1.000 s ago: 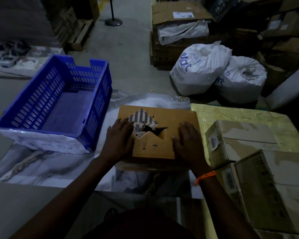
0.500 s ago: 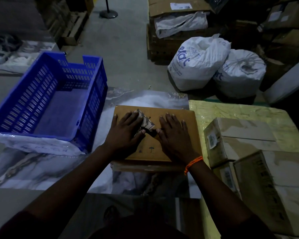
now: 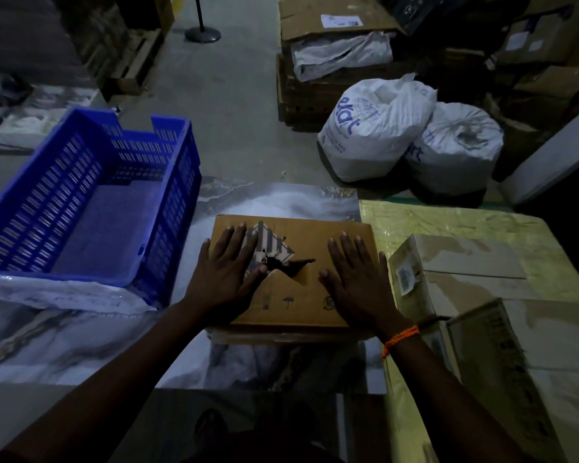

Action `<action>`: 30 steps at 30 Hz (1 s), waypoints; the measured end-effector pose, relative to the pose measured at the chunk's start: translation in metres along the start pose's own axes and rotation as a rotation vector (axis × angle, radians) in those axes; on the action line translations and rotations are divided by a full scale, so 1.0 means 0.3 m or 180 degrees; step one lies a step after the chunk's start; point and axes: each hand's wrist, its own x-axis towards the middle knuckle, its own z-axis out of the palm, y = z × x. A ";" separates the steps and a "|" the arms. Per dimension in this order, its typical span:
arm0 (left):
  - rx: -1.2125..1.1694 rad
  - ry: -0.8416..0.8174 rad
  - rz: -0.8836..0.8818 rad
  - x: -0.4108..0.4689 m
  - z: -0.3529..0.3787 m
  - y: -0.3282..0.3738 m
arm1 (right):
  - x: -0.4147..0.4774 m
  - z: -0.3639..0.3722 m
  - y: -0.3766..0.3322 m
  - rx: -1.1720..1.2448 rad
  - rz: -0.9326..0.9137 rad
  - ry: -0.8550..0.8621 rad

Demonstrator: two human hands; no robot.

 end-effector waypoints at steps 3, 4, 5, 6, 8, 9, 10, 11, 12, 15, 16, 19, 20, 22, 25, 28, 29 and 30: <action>-0.0027 -0.0035 -0.0001 -0.001 0.002 -0.002 | -0.003 0.000 -0.009 0.0092 0.0019 -0.0036; -0.0039 -0.0045 0.0000 -0.001 0.002 -0.003 | -0.006 -0.002 -0.011 0.0111 0.0015 -0.0023; -0.0047 -0.0036 0.0002 -0.002 0.003 -0.004 | -0.008 -0.003 -0.013 0.0127 0.0012 -0.0010; -0.0052 -0.0011 0.0009 -0.002 0.005 -0.003 | -0.008 -0.002 -0.013 0.0157 0.0014 -0.0001; -0.0076 0.0029 0.0025 -0.002 0.008 0.001 | -0.009 0.000 -0.015 0.0284 0.0070 0.0033; -0.0099 0.0054 0.0034 -0.001 0.009 0.001 | -0.009 0.000 -0.017 0.0387 0.0146 0.0095; -0.0125 0.0078 0.0038 0.000 0.010 -0.001 | -0.008 -0.004 -0.020 0.0525 0.0260 0.0216; -0.0157 0.0114 0.0028 0.001 0.009 -0.001 | -0.006 -0.008 -0.021 0.0703 0.0416 0.0385; -0.0220 0.0198 -0.0008 -0.001 0.007 0.000 | -0.003 -0.012 -0.020 0.0907 0.0616 0.0576; -0.0661 0.0525 -0.0332 -0.026 0.004 0.013 | 0.004 -0.012 -0.012 0.1523 0.1346 0.0848; -0.0870 0.0585 -0.0484 -0.034 0.005 0.014 | 0.007 -0.009 -0.007 0.1704 0.1525 0.0824; -0.1534 0.0643 -0.0985 -0.040 -0.005 0.000 | 0.008 -0.021 -0.007 0.2120 0.1695 0.0739; -0.1770 0.0648 -0.1125 -0.038 -0.010 -0.014 | 0.008 -0.026 -0.007 0.2233 0.1666 0.0772; -0.2103 0.0680 -0.1144 -0.042 -0.027 -0.037 | 0.002 -0.046 -0.016 0.2471 0.1613 0.0863; -0.2303 0.0755 -0.1016 -0.039 -0.041 -0.043 | -0.009 -0.076 -0.031 0.2699 0.1649 0.1005; -0.2413 0.0970 -0.0894 -0.023 -0.082 -0.023 | 0.000 -0.120 -0.041 0.2934 0.1656 0.1113; -0.2432 0.1020 -0.0870 -0.018 -0.095 -0.014 | 0.004 -0.135 -0.045 0.2987 0.1645 0.1142; -0.2446 0.1071 -0.0857 -0.015 -0.103 -0.011 | 0.007 -0.147 -0.048 0.3023 0.1625 0.1193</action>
